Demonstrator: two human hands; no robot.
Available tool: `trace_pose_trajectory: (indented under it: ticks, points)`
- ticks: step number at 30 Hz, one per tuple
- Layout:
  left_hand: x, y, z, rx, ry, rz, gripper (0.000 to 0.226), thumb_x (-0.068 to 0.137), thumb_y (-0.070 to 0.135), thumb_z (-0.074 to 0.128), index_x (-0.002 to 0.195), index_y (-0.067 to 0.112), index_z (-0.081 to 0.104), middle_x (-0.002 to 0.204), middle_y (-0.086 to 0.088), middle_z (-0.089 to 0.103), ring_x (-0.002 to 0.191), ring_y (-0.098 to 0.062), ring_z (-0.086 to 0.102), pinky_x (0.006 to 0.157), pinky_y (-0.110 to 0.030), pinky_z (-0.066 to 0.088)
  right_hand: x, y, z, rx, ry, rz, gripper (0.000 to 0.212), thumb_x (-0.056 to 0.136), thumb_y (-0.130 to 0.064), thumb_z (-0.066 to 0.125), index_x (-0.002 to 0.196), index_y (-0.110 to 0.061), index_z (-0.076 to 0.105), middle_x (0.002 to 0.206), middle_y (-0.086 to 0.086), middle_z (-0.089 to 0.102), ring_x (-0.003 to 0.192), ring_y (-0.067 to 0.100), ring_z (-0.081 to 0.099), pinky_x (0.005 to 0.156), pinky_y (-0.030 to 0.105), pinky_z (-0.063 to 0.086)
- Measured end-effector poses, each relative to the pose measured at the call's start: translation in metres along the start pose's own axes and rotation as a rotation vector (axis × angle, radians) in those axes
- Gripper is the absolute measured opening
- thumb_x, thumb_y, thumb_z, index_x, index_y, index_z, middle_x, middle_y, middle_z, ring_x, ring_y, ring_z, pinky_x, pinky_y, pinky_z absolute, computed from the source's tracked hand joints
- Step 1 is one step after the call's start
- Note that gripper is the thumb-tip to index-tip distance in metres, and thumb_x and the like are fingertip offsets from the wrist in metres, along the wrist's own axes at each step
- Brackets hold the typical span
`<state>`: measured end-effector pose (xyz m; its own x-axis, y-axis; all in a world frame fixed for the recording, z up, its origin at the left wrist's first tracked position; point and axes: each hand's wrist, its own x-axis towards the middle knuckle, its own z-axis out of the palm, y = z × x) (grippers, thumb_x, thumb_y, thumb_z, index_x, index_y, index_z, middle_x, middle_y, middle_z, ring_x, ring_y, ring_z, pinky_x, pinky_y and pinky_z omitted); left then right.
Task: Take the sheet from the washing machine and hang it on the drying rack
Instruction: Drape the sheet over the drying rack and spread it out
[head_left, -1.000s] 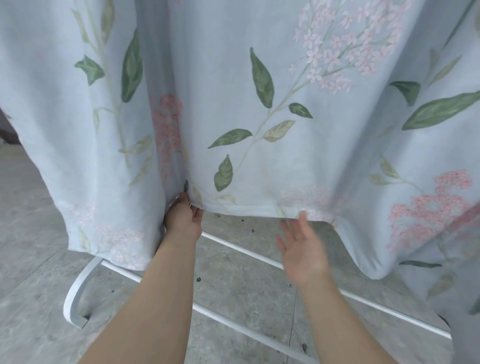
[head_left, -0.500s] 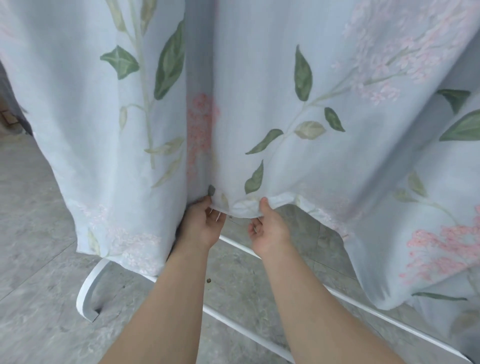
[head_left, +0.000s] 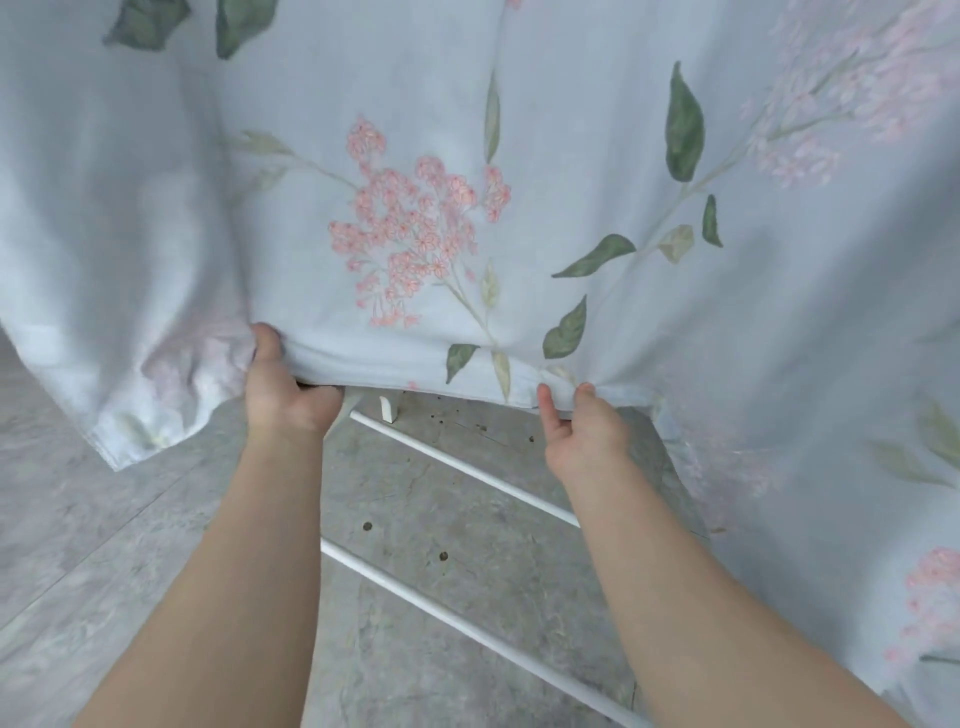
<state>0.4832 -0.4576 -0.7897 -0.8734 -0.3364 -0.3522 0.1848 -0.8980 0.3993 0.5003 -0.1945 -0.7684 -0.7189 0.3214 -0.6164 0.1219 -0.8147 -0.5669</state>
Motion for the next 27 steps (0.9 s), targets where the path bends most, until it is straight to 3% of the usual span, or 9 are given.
trace_pose_trajectory:
  ticks: [3, 5, 7, 9, 12, 16, 22, 25, 27]
  points:
    - [-0.004, -0.006, -0.004, 0.001, 0.002, -0.009, 0.029, 0.097, 0.031, 0.065, 0.119, 0.014, 0.07, 0.11, -0.003, 0.076, 0.098, -0.019, 0.074, 0.079, -0.039, 0.06, 0.002, 0.002, -0.001, -0.014, 0.012, -0.019, 0.036, 0.101, -0.016, 0.061, 0.136, -0.009, 0.053, 0.134, 0.01, 0.051, 0.092, 0.028, 0.064, 0.077, 0.035, 0.064]
    - [-0.006, -0.008, -0.007, 0.01, 0.007, -0.005, 0.022, 0.097, 0.024, 0.065, 0.115, 0.011, 0.07, 0.107, -0.005, 0.077, 0.094, -0.019, 0.075, 0.071, -0.037, 0.062, 0.003, 0.002, -0.002, -0.052, 0.031, -0.043, 0.033, 0.102, -0.018, 0.06, 0.133, -0.011, 0.055, 0.13, 0.008, 0.049, 0.092, 0.028, 0.066, 0.071, 0.03, 0.064]
    - [-0.006, -0.009, -0.009, -0.003, 0.014, 0.013, 0.02, 0.095, 0.019, 0.067, 0.113, 0.009, 0.07, 0.107, -0.006, 0.077, 0.093, -0.018, 0.075, 0.078, -0.038, 0.062, 0.004, 0.002, -0.004, -0.087, 0.048, -0.051, 0.031, 0.102, -0.02, 0.06, 0.132, -0.013, 0.056, 0.125, 0.005, 0.05, 0.089, 0.027, 0.069, 0.068, 0.027, 0.063]
    - [-0.006, -0.01, -0.013, -0.013, 0.001, 0.019, 0.022, 0.095, 0.018, 0.068, 0.114, 0.007, 0.069, 0.108, -0.007, 0.076, 0.096, -0.018, 0.075, 0.09, -0.039, 0.059, 0.004, 0.002, -0.005, -0.107, 0.052, -0.052, 0.027, 0.102, -0.02, 0.061, 0.128, -0.015, 0.056, 0.12, 0.004, 0.052, 0.085, 0.026, 0.07, 0.075, 0.029, 0.063]
    - [-0.004, -0.012, -0.021, -0.036, -0.03, 0.006, 0.022, 0.095, 0.015, 0.066, 0.115, 0.005, 0.069, 0.111, -0.008, 0.076, 0.102, -0.019, 0.073, 0.092, -0.041, 0.058, 0.003, 0.005, -0.007, -0.146, 0.051, -0.062, 0.017, 0.101, -0.021, 0.062, 0.117, -0.017, 0.057, 0.11, 0.0, 0.054, 0.083, 0.025, 0.07, 0.076, 0.031, 0.063]
    - [-0.001, -0.02, -0.029, -0.067, -0.062, -0.027, 0.034, 0.094, 0.014, 0.067, 0.125, 0.003, 0.066, 0.122, -0.011, 0.071, 0.114, -0.023, 0.068, 0.106, -0.047, 0.048, 0.005, 0.006, -0.009, -0.18, 0.042, -0.08, 0.02, 0.101, -0.021, 0.061, 0.12, -0.015, 0.058, 0.119, 0.002, 0.053, 0.082, 0.024, 0.067, 0.079, 0.032, 0.063]
    - [0.002, -0.023, -0.037, -0.125, -0.102, -0.08, 0.04, 0.092, 0.015, 0.067, 0.13, 0.003, 0.063, 0.128, -0.011, 0.068, 0.119, -0.026, 0.065, 0.109, -0.049, 0.045, 0.007, 0.007, -0.017, -0.197, -0.009, -0.089, 0.01, 0.1, -0.021, 0.063, 0.102, -0.012, 0.062, 0.123, 0.008, 0.061, 0.089, 0.025, 0.068, 0.06, 0.026, 0.062]
    - [0.003, -0.022, -0.047, -0.218, -0.123, -0.088, 0.028, 0.091, 0.011, 0.066, 0.116, -0.001, 0.07, 0.127, -0.012, 0.069, 0.118, -0.029, 0.066, 0.109, -0.049, 0.045, 0.008, 0.006, -0.02, -0.19, -0.03, -0.096, 0.013, 0.1, -0.02, 0.062, 0.107, -0.009, 0.062, 0.123, 0.012, 0.061, 0.094, 0.027, 0.066, 0.059, 0.027, 0.062]
    - [0.001, -0.023, -0.051, -0.293, -0.126, -0.098, 0.026, 0.078, 0.001, 0.072, 0.103, -0.002, 0.073, 0.125, -0.014, 0.07, 0.115, -0.033, 0.067, 0.105, -0.051, 0.048, 0.009, 0.005, -0.021, -0.19, -0.036, -0.106, 0.018, 0.101, -0.02, 0.062, 0.113, -0.007, 0.062, 0.124, 0.012, 0.061, 0.093, 0.027, 0.067, 0.061, 0.028, 0.063]
